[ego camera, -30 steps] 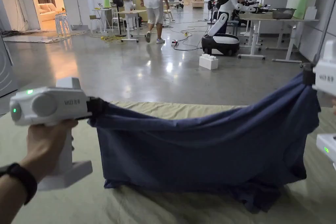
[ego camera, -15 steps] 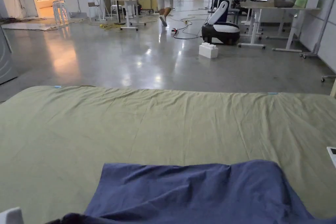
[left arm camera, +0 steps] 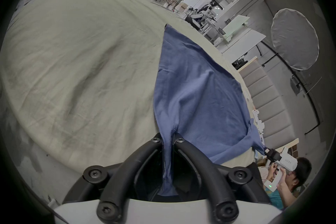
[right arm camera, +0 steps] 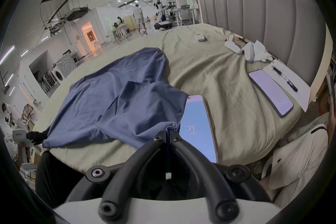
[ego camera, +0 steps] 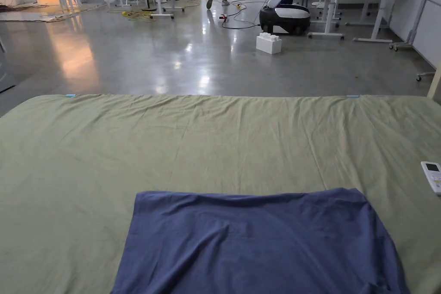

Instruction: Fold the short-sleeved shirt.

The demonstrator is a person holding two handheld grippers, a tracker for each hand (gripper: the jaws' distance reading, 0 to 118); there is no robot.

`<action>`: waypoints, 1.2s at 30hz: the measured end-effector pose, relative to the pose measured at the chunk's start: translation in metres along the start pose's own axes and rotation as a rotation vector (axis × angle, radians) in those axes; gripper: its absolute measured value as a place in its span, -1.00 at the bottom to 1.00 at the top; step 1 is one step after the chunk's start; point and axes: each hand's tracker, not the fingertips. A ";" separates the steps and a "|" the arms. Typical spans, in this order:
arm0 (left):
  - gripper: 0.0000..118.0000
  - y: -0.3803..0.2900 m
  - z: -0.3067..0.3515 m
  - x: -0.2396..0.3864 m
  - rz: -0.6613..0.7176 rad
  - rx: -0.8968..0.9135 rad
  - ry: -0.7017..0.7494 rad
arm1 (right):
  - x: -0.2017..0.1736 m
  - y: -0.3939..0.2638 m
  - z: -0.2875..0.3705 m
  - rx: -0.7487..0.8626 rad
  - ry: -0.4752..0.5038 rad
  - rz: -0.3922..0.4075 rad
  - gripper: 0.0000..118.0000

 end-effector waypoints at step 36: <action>-1.00 -0.051 0.190 0.230 -0.703 0.773 0.162 | -0.103 0.053 0.130 0.512 0.069 0.223 -1.00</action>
